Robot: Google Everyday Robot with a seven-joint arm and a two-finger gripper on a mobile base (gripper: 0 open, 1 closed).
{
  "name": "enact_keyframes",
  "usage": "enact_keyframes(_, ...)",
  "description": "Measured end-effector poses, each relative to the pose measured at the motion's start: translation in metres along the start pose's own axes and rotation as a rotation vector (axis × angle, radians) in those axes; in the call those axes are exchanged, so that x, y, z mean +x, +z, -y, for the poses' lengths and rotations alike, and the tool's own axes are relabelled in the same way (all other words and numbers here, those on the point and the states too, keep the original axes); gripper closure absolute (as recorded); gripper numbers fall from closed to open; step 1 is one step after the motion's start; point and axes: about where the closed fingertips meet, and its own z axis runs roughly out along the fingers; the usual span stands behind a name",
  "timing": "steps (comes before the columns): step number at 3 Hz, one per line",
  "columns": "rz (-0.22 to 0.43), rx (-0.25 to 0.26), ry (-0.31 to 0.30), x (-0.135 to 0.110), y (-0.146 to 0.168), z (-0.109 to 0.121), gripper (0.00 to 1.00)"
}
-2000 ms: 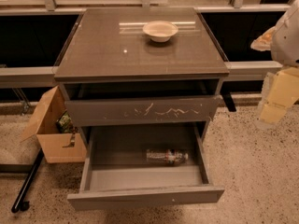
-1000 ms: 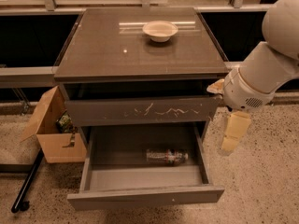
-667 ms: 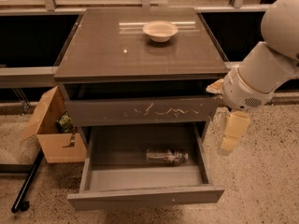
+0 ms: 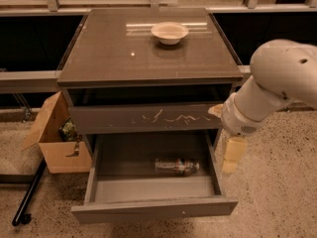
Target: Pick water bottle from middle drawer and place on counter
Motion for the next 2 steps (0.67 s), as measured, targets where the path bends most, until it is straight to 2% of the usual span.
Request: enact_keyframes(2, 0.091, -0.004, -0.021, 0.008, 0.088, 0.001, 0.0)
